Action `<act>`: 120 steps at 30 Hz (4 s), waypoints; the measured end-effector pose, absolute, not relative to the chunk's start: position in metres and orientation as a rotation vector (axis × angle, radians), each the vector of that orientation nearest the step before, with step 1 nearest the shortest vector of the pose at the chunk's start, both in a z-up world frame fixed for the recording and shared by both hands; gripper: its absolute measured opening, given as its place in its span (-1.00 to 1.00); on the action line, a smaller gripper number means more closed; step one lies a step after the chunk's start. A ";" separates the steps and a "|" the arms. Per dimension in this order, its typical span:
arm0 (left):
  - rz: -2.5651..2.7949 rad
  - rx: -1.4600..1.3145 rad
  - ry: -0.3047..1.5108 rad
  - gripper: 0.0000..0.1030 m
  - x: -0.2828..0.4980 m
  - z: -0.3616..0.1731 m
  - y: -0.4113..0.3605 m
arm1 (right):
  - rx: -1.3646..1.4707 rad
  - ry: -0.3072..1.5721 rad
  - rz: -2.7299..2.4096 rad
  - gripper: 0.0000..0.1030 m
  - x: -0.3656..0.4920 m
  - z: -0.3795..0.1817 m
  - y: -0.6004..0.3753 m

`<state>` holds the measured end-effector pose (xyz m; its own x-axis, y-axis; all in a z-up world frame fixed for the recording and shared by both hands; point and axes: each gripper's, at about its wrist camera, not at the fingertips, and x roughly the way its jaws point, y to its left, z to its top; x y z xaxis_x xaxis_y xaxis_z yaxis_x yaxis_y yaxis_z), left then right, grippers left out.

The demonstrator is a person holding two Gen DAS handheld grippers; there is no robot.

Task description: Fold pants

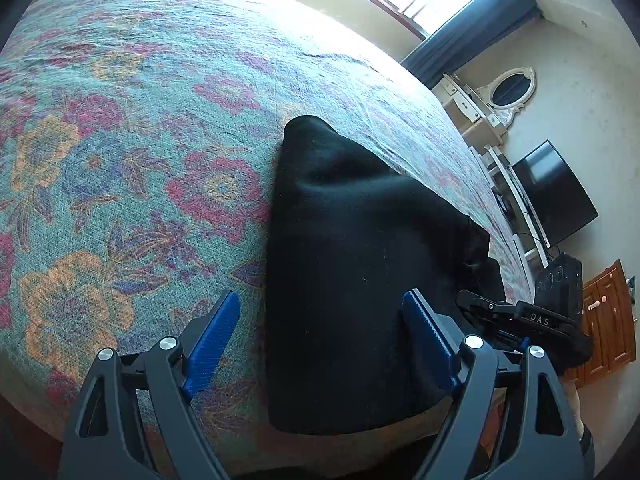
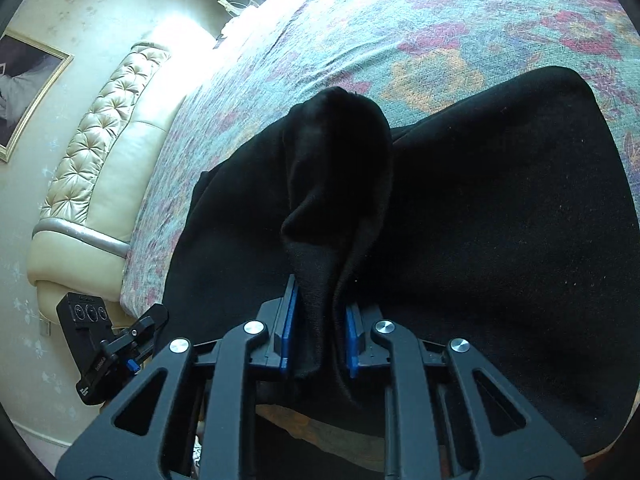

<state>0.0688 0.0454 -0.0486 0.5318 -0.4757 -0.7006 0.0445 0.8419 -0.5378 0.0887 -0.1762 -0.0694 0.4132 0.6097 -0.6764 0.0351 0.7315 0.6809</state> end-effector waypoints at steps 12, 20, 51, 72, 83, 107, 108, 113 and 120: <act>-0.379 -0.550 0.972 0.60 0.066 -0.045 0.040 | 0.604 0.966 0.352 -0.80 0.058 -0.011 -0.228; -0.444 -0.499 1.000 0.60 0.062 -0.050 0.016 | 0.648 1.003 0.271 -0.80 0.036 -0.038 -0.278; -0.449 -0.487 1.039 0.66 0.064 -0.061 0.009 | 0.994 0.955 0.292 0.77 -0.001 -0.088 -0.359; -0.566 -0.854 1.109 0.68 0.064 -0.080 0.020 | 1.053 0.989 0.443 0.68 0.009 -0.104 -0.320; -0.518 -0.756 1.101 0.20 0.057 -0.077 0.014 | 1.042 0.977 0.467 -0.24 0.002 -0.104 -0.324; -0.538 -0.678 1.058 -0.29 0.055 -0.079 0.013 | 1.029 0.998 0.471 -0.30 0.001 -0.117 -0.326; -0.537 -0.665 1.057 -0.30 0.055 -0.078 0.011 | 1.032 0.999 0.473 -0.31 0.001 -0.117 -0.326; -0.555 -0.647 1.064 -0.25 0.058 -0.078 0.011 | 1.049 1.001 0.486 -0.30 0.001 -0.123 -0.331; -0.575 -0.577 1.075 0.17 0.057 -0.073 0.003 | 1.065 1.001 0.516 -0.19 0.000 -0.130 -0.344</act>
